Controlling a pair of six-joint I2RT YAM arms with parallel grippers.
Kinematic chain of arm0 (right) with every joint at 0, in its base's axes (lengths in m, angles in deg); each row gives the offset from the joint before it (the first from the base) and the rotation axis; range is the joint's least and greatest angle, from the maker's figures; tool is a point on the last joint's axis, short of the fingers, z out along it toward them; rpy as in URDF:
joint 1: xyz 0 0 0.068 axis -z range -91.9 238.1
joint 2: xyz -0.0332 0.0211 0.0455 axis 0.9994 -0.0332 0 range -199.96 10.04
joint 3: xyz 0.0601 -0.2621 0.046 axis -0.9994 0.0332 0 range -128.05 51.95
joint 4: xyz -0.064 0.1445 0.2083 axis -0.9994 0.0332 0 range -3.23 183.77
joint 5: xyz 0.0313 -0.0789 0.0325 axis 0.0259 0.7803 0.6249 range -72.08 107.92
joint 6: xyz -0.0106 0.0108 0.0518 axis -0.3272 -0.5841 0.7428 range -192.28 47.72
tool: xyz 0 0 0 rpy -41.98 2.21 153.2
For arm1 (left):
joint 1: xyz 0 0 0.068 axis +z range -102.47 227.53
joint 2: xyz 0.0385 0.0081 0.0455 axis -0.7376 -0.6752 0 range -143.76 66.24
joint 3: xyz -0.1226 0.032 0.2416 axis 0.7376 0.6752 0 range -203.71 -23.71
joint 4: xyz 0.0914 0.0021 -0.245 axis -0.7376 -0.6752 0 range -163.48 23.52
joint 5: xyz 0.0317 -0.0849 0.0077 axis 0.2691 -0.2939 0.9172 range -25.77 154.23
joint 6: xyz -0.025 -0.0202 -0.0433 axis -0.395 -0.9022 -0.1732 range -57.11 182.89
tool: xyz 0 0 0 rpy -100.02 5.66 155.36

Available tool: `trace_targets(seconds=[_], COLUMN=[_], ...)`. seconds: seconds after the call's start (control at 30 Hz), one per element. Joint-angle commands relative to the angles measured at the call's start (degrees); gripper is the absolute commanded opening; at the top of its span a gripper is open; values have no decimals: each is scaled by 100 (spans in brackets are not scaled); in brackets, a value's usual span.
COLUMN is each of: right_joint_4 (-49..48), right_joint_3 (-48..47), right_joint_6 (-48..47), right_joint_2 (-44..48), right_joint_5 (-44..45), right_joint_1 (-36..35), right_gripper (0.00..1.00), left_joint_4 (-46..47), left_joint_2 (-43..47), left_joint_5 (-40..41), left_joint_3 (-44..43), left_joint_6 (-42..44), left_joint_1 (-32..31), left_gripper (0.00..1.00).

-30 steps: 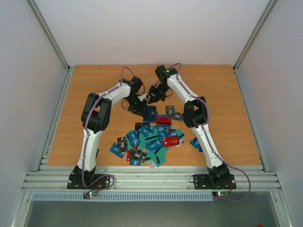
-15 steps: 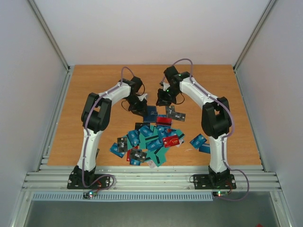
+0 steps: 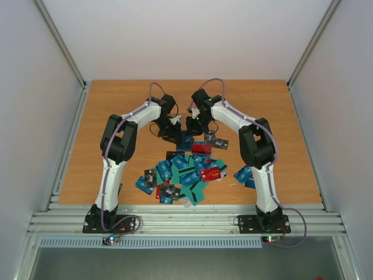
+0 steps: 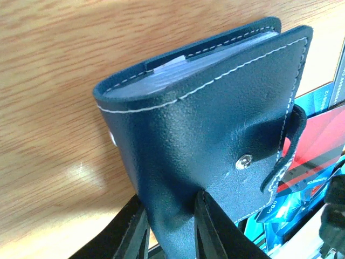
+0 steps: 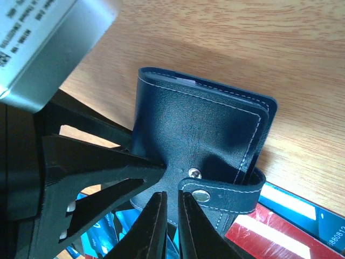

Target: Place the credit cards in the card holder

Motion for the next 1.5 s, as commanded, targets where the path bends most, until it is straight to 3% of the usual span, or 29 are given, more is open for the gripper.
trace_targets(seconds=[0.0,0.2,1.47], right_joint_4=[-93,-199,-369], right_joint_3=[83,371,224], right_joint_6=[-146,-208,-107], right_joint_2=[103,339,-312], right_joint_5=[262,541,130], right_joint_1=[-54,-49,-175], right_gripper=[7,1,1], left_joint_4=[-372,-361,-442], left_joint_2=[-297,-290,-363], left_joint_5=[300,300,300], left_joint_3=[51,74,-23], left_joint_6=[-34,-25,-9], left_joint_1=[-27,-27,-36], left_gripper=[25,25,25])
